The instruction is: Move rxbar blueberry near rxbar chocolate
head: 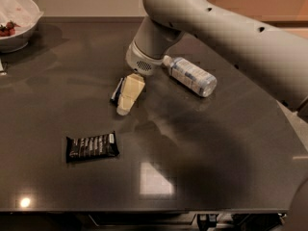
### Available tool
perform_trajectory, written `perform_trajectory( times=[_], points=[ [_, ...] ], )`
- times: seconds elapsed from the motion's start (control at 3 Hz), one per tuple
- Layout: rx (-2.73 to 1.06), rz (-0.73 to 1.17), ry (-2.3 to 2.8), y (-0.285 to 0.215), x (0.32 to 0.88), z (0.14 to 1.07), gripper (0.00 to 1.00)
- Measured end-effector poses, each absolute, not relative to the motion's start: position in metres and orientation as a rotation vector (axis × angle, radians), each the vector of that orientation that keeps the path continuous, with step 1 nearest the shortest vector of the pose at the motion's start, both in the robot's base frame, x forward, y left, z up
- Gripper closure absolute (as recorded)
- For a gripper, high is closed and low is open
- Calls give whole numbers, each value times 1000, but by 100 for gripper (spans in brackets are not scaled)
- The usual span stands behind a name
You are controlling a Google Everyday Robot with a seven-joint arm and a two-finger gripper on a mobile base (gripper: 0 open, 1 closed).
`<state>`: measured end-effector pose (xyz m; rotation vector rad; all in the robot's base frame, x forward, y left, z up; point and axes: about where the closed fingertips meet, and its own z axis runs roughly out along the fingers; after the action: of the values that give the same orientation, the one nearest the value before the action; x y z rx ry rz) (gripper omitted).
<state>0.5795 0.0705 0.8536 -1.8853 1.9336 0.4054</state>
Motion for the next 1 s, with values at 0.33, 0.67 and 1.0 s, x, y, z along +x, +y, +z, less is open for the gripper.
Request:
perform_trajectory(
  times=[0.33, 0.67, 1.0],
  points=[
    [-1889, 407, 1948, 76, 592, 839, 0],
    [-1892, 406, 1958, 79, 602, 830, 0],
    [-1896, 416, 1969, 81, 612, 824, 0]
  ],
)
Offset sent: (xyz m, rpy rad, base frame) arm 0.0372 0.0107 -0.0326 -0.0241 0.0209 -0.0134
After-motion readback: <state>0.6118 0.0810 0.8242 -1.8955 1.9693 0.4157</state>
